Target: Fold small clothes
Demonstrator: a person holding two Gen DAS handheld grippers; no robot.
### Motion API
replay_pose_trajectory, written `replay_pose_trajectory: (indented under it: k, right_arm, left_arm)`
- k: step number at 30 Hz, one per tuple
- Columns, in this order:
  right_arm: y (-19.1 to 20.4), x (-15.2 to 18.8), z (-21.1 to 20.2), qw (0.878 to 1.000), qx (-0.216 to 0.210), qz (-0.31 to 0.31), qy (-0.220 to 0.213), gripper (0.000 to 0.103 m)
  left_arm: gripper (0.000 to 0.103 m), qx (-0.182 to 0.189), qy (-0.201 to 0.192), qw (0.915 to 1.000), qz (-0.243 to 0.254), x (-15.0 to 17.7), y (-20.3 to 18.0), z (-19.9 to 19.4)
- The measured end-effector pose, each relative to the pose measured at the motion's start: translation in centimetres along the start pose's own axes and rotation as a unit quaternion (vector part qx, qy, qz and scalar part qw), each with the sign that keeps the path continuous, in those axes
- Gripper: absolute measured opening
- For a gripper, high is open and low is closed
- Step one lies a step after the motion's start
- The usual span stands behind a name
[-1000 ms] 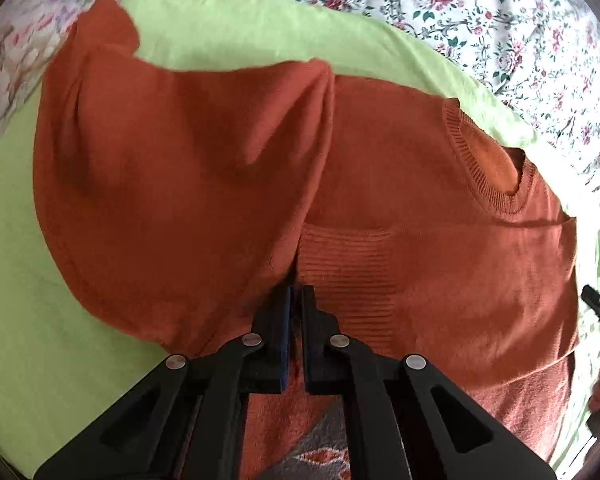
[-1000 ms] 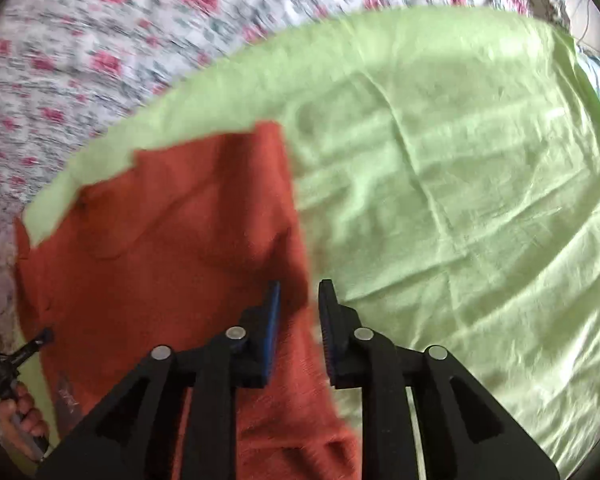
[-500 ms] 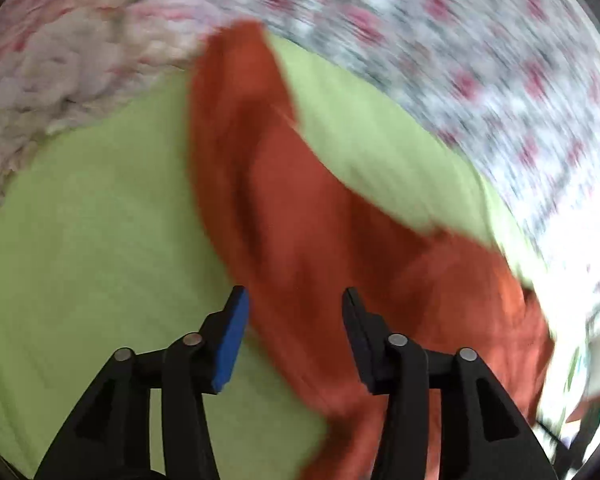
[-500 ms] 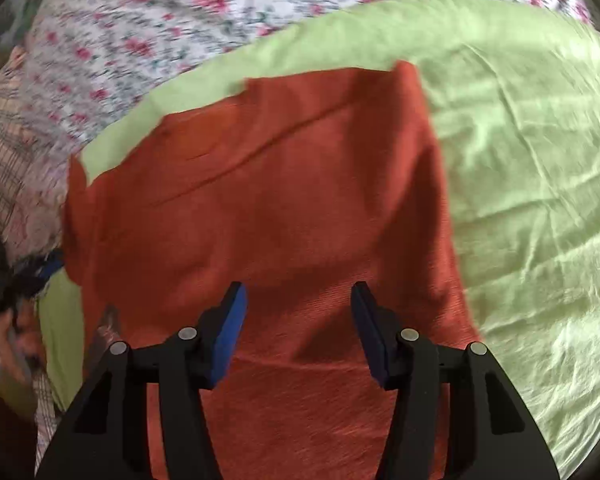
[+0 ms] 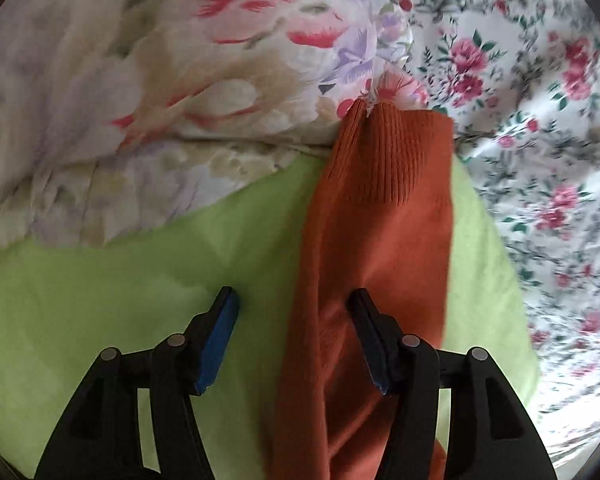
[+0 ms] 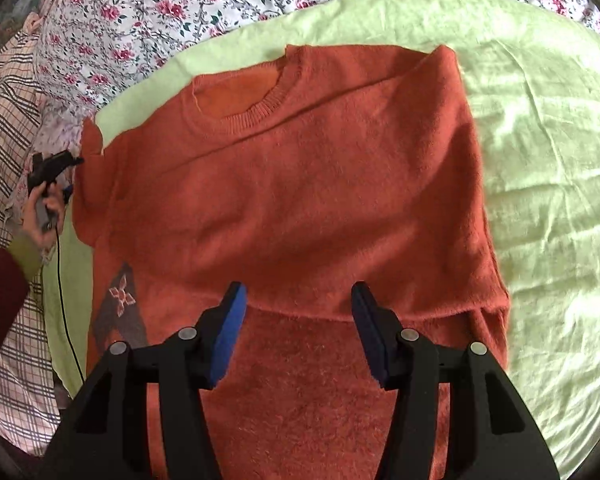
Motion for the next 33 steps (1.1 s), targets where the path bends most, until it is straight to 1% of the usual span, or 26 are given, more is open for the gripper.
replay_pose_trajectory:
  k: [1,2,4,7,9,10,12,14,16,17,20,23,25,27,28,29,32,33]
  right_arm:
    - [0.0,0.1,0.0,1.000,0.003,0.001,0.001,0.056]
    - [-0.1,0.2,0.0,1.000,0.005,0.003,0.003,0.056]
    - [-0.2,0.5,-0.1,1.000,0.004,0.007,0.005,0.056]
    - [-0.2,0.7,-0.3,1.000,-0.002,0.007,0.004,0.056]
    - [0.2,0.8,-0.2,1.000,-0.009,0.002,0.002,0.056]
    - [0.5,0.7,-0.1,1.000,-0.011,-0.001,0.001,0.056]
    - [1.1,0.6,-0.1,1.000,-0.017,-0.008,-0.004,0.056]
    - [1.5,0.6,-0.2,1.000,-0.022,-0.012,-0.012,0.056]
    - [1.9,0.6,-0.2,0.999,-0.030,-0.011,-0.019,0.056]
    - [1.9,0.7,-0.3,0.999,-0.037,-0.008,-0.023,0.056]
    - [1.8,1.0,-0.7,0.999,-0.044,0.004,-0.032,0.056]
    - [1.2,1.5,-1.5,0.998,-0.046,0.018,-0.045,0.056]
    - [0.5,1.9,-2.2,0.997,-0.045,0.028,-0.053,0.056]
    - [-0.5,2.4,-2.8,0.997,-0.040,0.041,-0.060,0.056]
    - [-1.1,2.6,-3.1,0.996,-0.038,0.050,-0.064,0.056]
    - [-1.5,2.8,-3.4,0.996,-0.037,0.056,-0.066,0.056]
    - [-3.2,3.3,-4.4,0.994,-0.028,0.077,-0.077,0.056]
    - [-3.6,3.4,-4.7,0.993,-0.025,0.081,-0.080,0.056]
  left_arm:
    - [0.013,0.003,-0.009,0.9999,0.011,-0.2,-0.6,-0.1]
    - [0.003,0.019,-0.013,0.9995,0.020,-0.3,-1.1,-0.4]
    - [0.003,0.036,-0.029,0.9985,0.029,0.0,-1.7,-1.8]
    - [0.002,0.072,-0.056,0.9945,0.051,1.7,-3.0,-5.2]
    - [0.002,0.108,-0.075,0.9890,0.068,4.1,-4.1,-8.3]
    - [0.002,0.116,-0.081,0.9869,0.077,5.1,-4.7,-9.4]
    - [0.002,0.134,-0.096,0.9798,0.113,8.6,-6.5,-12.4]
    - [0.002,0.149,-0.103,0.9722,0.149,12.6,-8.9,-14.5]
    - [0.002,0.165,-0.103,0.9648,0.177,16.1,-10.2,-16.3]
    - [0.002,0.174,-0.101,0.9602,0.194,18.5,-11.3,-17.0]
    - [0.002,0.189,-0.090,0.9481,0.239,24.7,-13.2,-18.8]
    - [0.002,0.212,-0.052,0.9353,0.279,30.7,-16.5,-18.4]
    - [0.002,0.207,-0.039,0.9276,0.309,34.0,-18.2,-17.7]
    - [0.002,0.199,-0.020,0.9184,0.341,37.4,-20.2,-16.3]
    - [0.002,0.194,-0.016,0.9156,0.352,38.5,-20.7,-15.7]
    - [0.002,0.186,-0.009,0.9103,0.370,40.0,-21.5,-14.9]
    - [0.004,0.165,0.013,0.8995,0.404,42.8,-23.1,-12.7]
    - [0.007,0.153,0.020,0.8962,0.416,43.6,-23.3,-12.0]
Point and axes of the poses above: each gripper's, at about its wrist camera, not at the fingertips, and z roughly the way its jaws point, y to its left, x to its underside, the point moved 1 cm from there along z, roughly the way its jaws point, and after that the axes turned 8 degrees about -x, right-handed, at the moved point
